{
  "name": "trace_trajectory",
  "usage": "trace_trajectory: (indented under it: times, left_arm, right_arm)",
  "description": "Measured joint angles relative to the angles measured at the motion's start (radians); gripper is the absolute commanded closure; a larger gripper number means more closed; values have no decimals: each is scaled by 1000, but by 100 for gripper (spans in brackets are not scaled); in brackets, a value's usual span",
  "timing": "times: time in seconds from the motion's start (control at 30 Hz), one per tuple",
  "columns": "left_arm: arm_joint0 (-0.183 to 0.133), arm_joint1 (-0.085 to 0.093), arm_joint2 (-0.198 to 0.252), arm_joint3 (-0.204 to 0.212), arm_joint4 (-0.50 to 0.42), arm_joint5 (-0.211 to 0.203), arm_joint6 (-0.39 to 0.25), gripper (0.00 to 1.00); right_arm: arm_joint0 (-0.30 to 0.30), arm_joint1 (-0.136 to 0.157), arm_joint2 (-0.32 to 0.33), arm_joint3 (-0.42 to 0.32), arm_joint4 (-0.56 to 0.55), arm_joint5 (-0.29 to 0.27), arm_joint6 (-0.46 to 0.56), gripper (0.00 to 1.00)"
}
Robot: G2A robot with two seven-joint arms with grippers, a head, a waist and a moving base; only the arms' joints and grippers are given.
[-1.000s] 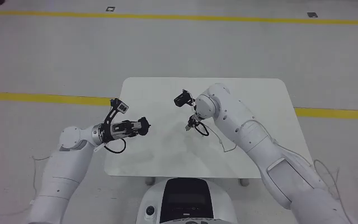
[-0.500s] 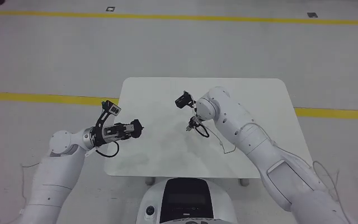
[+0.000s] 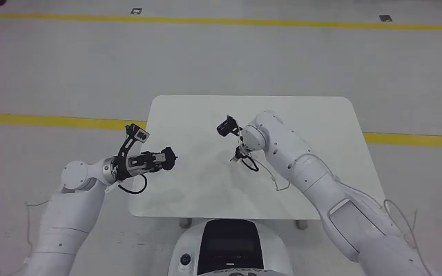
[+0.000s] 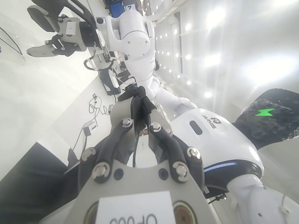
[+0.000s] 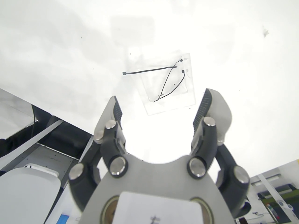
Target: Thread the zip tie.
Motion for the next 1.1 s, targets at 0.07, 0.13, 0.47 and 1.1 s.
trace_trajectory:
  times: [0.07,0.13,0.47,1.1]
  left_arm:
    - [0,0,0,0,0,0,0,100]
    - [0,0,0,0,0,0,0,100]
    - [0,0,0,0,0,0,0,100]
    - [0,0,0,0,0,0,0,100]
  right_arm:
    - [-5,0,0,-1,-4,-2,-11,71]
    - [-9,0,1,-1,-7,-2,-18,73]
    - [-11,-7,-12,25,-25,1,-30,73]
    - [6,-54,-74,141,-42,16,-93,78]
